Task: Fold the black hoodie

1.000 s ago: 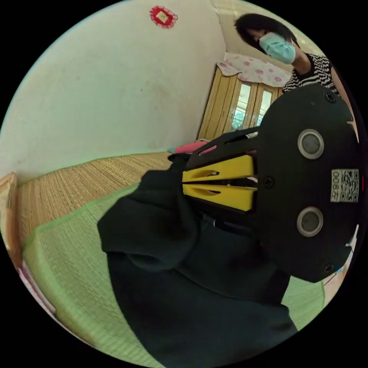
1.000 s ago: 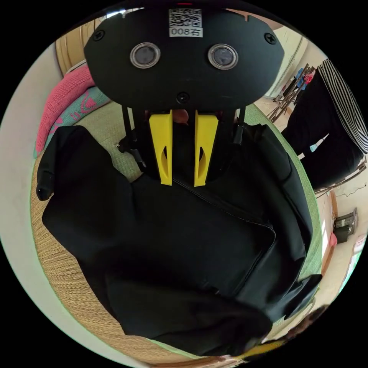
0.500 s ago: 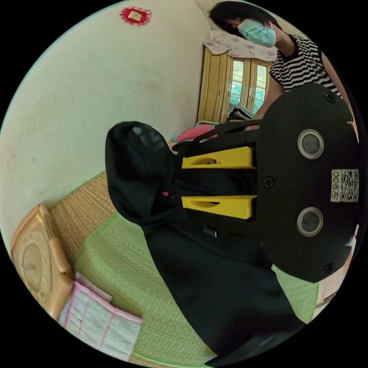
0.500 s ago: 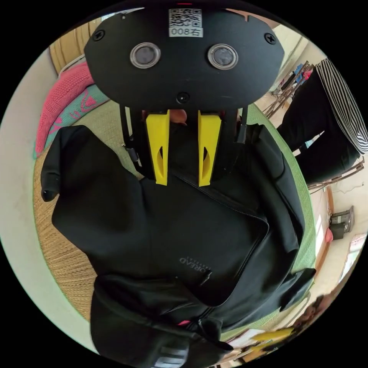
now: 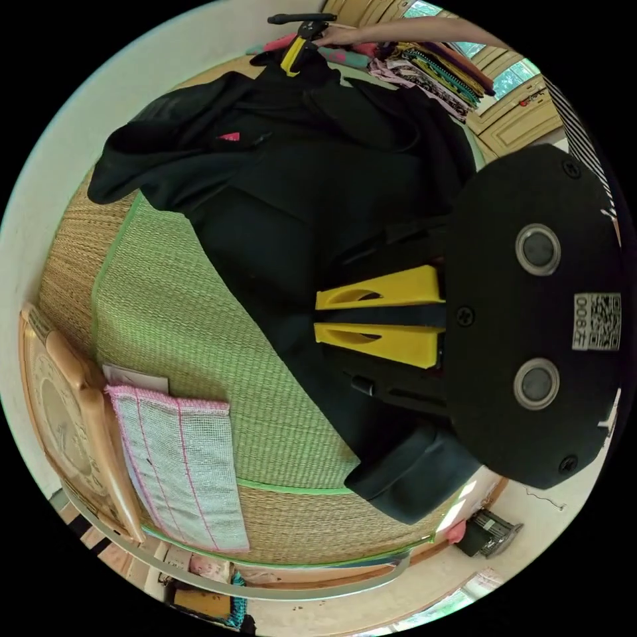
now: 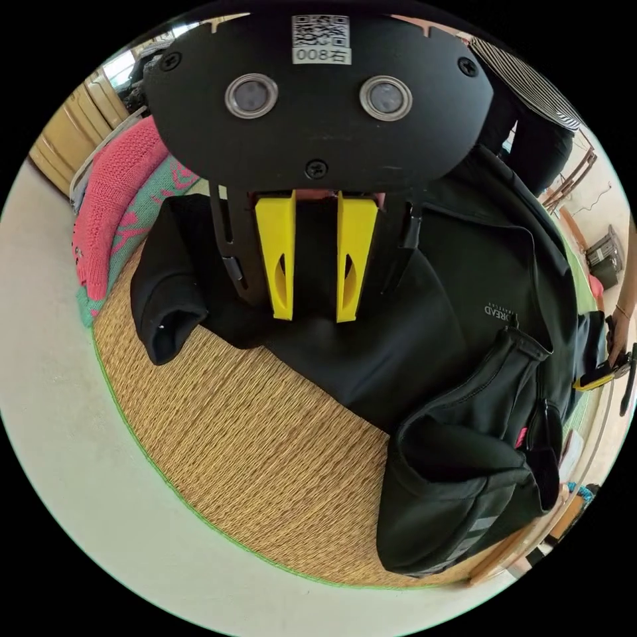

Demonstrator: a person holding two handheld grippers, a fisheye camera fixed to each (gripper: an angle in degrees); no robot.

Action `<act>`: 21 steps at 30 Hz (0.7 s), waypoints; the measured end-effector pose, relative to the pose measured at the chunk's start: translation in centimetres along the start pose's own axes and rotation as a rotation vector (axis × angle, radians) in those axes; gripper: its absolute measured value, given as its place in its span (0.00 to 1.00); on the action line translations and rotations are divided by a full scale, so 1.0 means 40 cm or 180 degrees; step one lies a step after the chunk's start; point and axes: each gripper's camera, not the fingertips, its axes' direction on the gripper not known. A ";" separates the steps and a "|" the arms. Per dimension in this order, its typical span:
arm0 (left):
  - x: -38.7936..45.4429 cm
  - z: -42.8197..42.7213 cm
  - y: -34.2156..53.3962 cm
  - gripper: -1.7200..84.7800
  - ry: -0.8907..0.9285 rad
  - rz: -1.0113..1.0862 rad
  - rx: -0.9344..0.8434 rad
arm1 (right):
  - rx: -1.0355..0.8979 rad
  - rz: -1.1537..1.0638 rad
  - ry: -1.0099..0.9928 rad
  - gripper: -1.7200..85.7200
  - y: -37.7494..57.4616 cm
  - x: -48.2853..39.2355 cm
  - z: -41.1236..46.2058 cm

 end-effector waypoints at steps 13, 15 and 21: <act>0.055 -0.112 -0.194 0.05 0.0107 0.0071 0.0778 | 0.0196 0.0976 -0.0625 0.07 0.076 0.218 0.011; 0.073 -0.109 -0.173 0.06 0.0447 0.0288 0.0894 | 0.0339 0.0987 -0.0640 0.08 0.128 0.216 0.007; 0.173 0.033 0.046 0.10 0.1552 0.0958 0.0410 | 0.0621 0.0393 -0.0982 0.12 0.347 0.077 0.007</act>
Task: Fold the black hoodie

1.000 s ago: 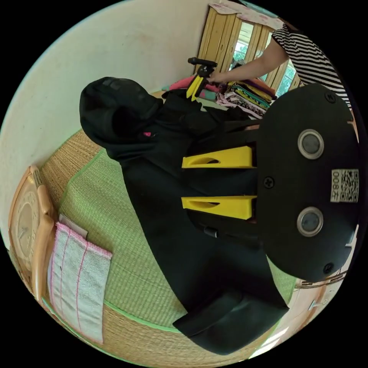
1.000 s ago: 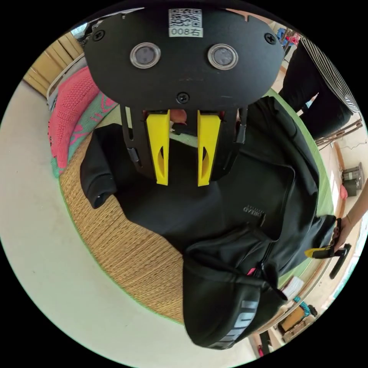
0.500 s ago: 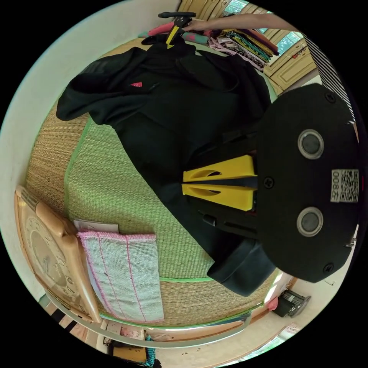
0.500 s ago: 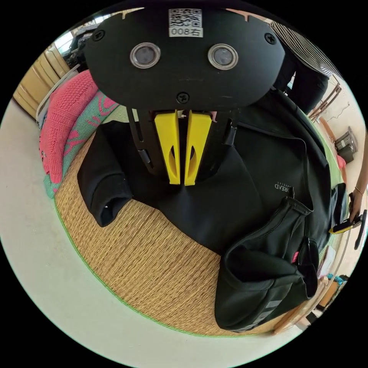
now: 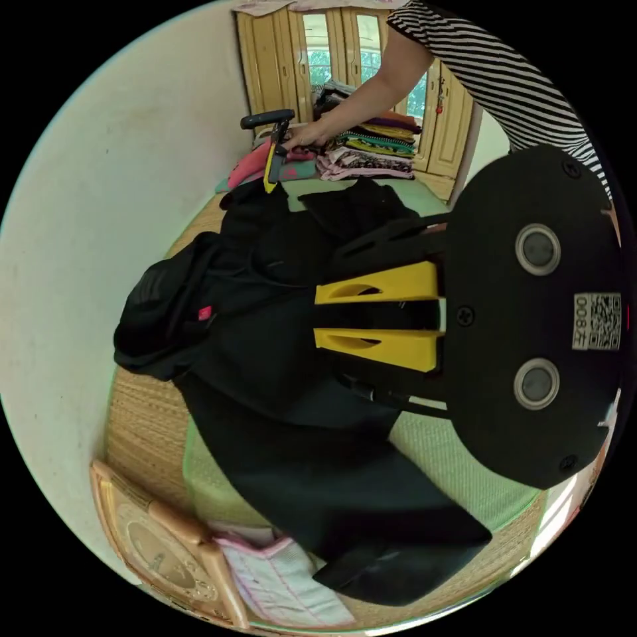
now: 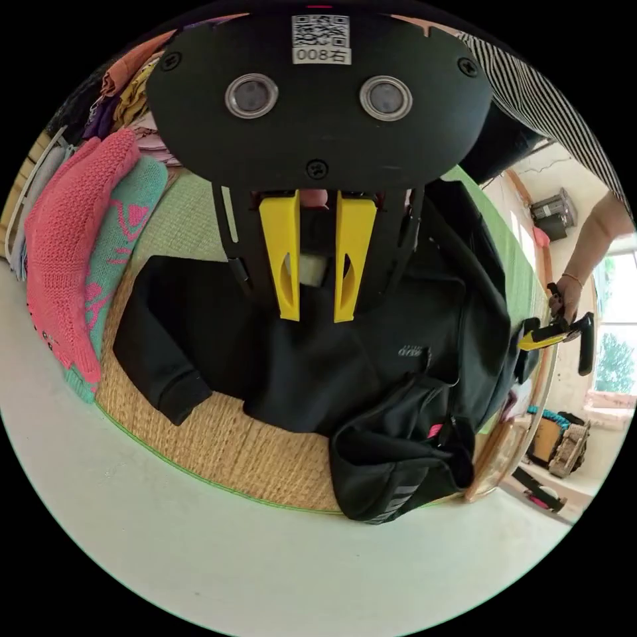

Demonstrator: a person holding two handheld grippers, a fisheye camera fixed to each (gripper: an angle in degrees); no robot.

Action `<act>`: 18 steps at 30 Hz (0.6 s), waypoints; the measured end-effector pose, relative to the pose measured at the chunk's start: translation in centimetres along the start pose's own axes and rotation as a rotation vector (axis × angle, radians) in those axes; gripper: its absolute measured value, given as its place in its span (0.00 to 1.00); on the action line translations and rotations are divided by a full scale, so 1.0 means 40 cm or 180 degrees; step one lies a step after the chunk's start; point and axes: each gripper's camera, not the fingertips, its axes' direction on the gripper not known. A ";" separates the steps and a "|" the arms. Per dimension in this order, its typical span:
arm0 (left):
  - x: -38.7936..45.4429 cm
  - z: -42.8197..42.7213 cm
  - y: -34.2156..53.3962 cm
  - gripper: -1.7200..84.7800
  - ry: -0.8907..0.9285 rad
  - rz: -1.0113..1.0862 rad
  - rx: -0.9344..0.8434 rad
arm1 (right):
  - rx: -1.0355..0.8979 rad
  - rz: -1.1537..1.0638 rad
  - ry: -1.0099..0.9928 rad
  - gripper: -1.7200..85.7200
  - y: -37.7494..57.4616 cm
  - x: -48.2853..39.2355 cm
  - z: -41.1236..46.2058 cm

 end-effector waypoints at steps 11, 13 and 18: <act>-0.126 0.254 0.367 0.17 0.1644 -0.1837 -0.0251 | -0.0486 -0.0594 -0.0803 0.13 0.254 -0.255 0.195; -0.158 0.292 0.381 0.18 0.1837 -0.1986 -0.0215 | -0.0621 -0.0585 -0.0959 0.13 0.283 -0.284 0.239; -0.217 0.368 0.392 0.09 0.1958 -0.1929 -0.0438 | -0.1106 -0.0595 -0.1021 0.12 0.356 -0.345 0.389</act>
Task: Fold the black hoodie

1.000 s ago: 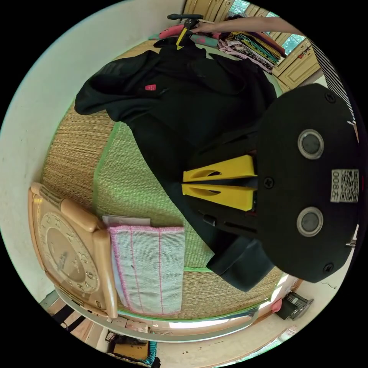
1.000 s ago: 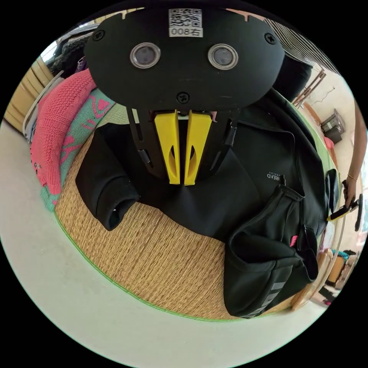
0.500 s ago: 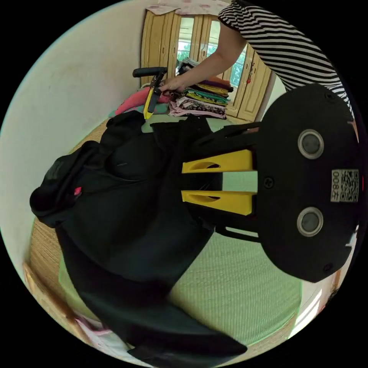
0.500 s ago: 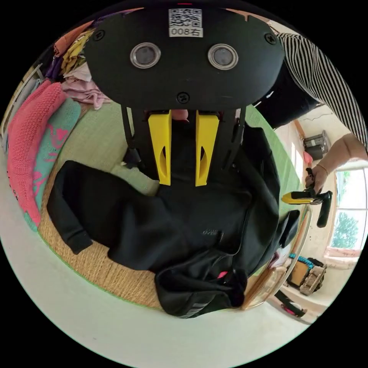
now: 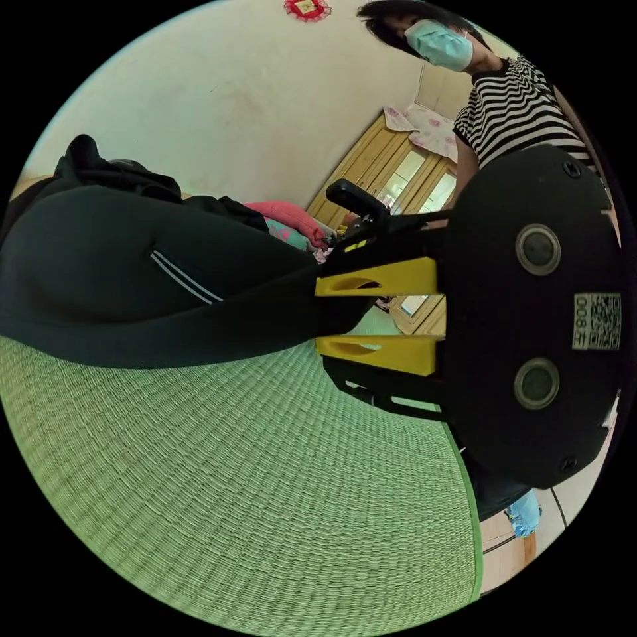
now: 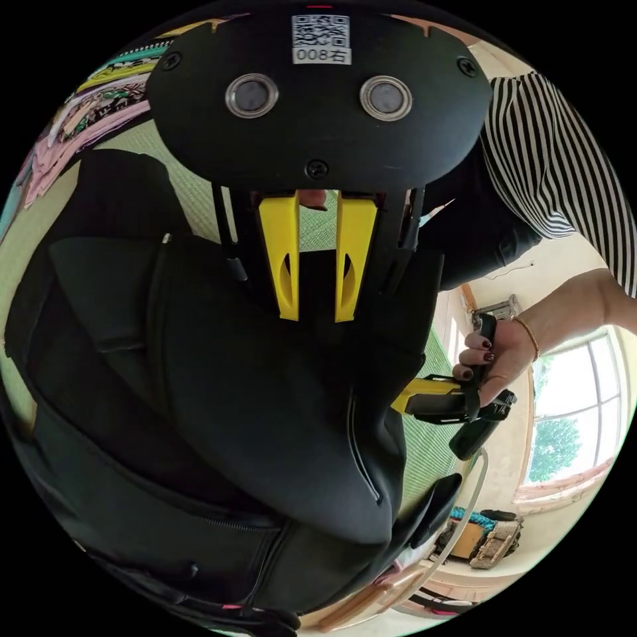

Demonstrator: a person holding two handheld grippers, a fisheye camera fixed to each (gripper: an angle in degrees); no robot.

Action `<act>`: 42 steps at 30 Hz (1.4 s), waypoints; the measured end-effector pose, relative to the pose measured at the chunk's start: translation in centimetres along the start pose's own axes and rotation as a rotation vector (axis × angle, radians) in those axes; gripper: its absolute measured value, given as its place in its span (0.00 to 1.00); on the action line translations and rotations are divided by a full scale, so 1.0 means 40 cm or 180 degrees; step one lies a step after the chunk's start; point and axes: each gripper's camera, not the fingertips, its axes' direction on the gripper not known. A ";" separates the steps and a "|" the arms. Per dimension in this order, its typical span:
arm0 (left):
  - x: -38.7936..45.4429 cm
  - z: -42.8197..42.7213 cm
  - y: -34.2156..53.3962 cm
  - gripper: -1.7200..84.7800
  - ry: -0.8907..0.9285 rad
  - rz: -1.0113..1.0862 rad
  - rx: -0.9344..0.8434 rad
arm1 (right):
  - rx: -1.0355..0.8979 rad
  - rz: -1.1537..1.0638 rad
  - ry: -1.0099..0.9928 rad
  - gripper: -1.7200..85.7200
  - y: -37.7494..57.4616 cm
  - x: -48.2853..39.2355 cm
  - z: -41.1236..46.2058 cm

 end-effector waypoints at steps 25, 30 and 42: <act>-0.246 -0.311 0.173 0.04 -0.1128 0.0025 0.0124 | 0.1461 0.1563 0.0571 0.15 0.233 0.209 -0.242; -0.224 -0.298 0.156 0.04 -0.0963 0.0269 0.0103 | 0.1262 0.2241 0.0529 0.17 0.252 0.452 -0.251; -0.237 -0.285 0.174 0.02 -0.0899 0.0398 -0.0146 | 0.0829 0.0297 0.0198 0.04 0.303 0.098 -0.216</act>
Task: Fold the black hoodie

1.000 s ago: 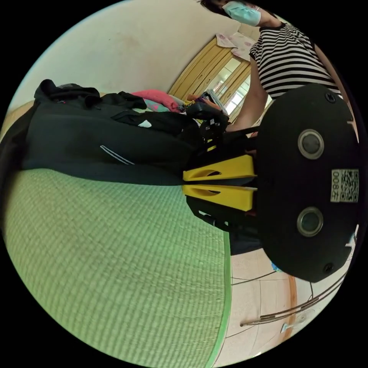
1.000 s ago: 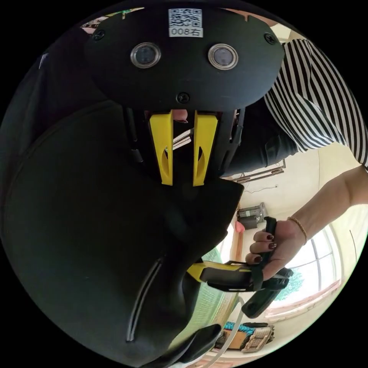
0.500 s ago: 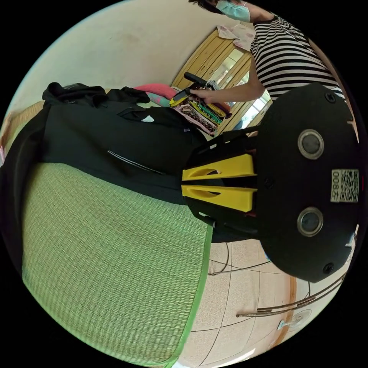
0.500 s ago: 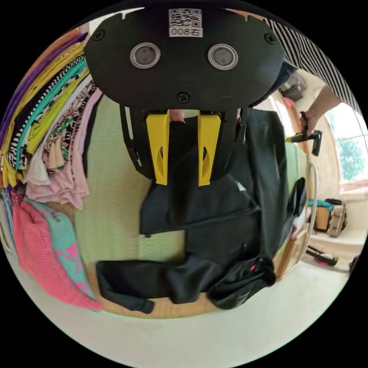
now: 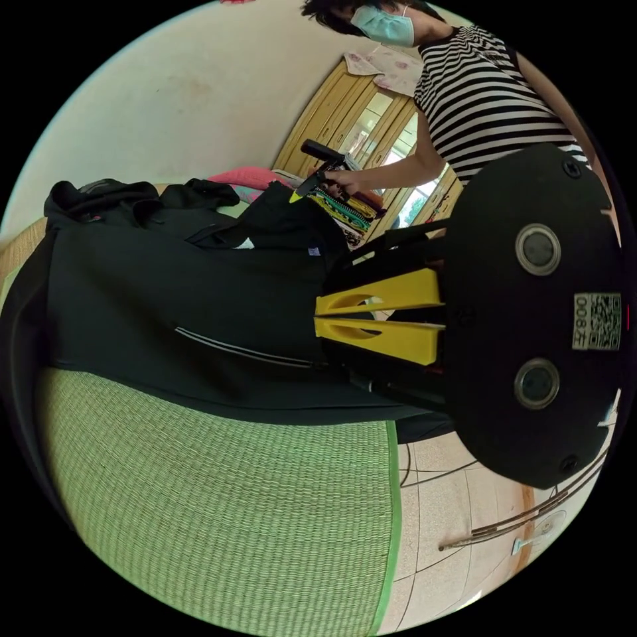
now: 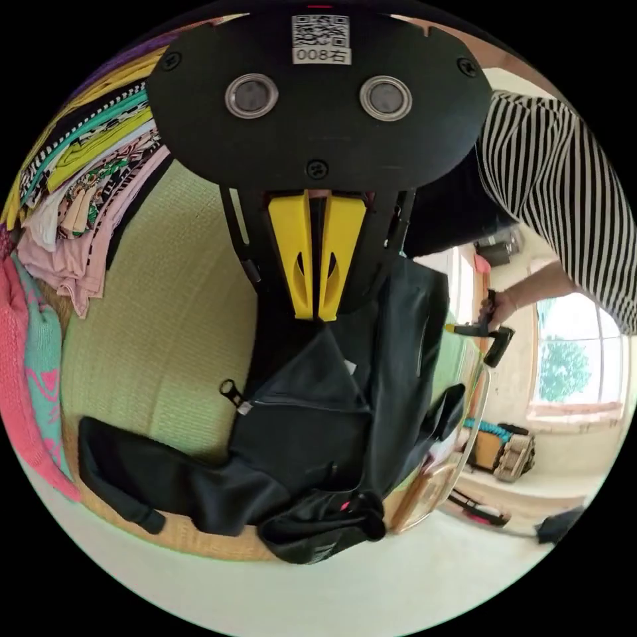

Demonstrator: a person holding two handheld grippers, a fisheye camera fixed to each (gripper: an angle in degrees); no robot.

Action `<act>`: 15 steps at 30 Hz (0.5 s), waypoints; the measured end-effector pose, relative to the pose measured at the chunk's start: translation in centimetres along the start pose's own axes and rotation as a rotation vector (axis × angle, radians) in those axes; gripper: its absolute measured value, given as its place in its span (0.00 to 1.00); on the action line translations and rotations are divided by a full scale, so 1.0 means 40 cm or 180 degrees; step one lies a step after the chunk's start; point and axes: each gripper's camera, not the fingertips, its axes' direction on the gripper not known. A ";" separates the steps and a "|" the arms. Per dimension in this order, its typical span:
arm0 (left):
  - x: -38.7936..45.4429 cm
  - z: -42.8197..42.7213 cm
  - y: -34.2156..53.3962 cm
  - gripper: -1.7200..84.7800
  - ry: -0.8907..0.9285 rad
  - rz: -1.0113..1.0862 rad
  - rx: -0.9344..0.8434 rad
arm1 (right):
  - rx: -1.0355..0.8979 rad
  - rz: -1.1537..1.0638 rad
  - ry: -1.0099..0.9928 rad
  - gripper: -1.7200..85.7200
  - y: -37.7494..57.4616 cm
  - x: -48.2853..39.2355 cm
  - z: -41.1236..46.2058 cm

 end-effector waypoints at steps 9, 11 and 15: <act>0.012 0.056 0.034 0.02 -0.0143 0.0150 -0.0447 | -0.1232 0.0130 -0.0724 0.09 0.144 -0.052 0.300; 0.019 0.055 0.044 0.02 -0.0211 0.0205 -0.0494 | -0.1044 0.0257 -0.0879 0.09 0.141 -0.035 0.281; 0.015 0.051 0.063 0.03 -0.0184 0.0183 -0.0470 | -0.0771 0.0165 -0.0703 0.09 0.088 -0.052 0.222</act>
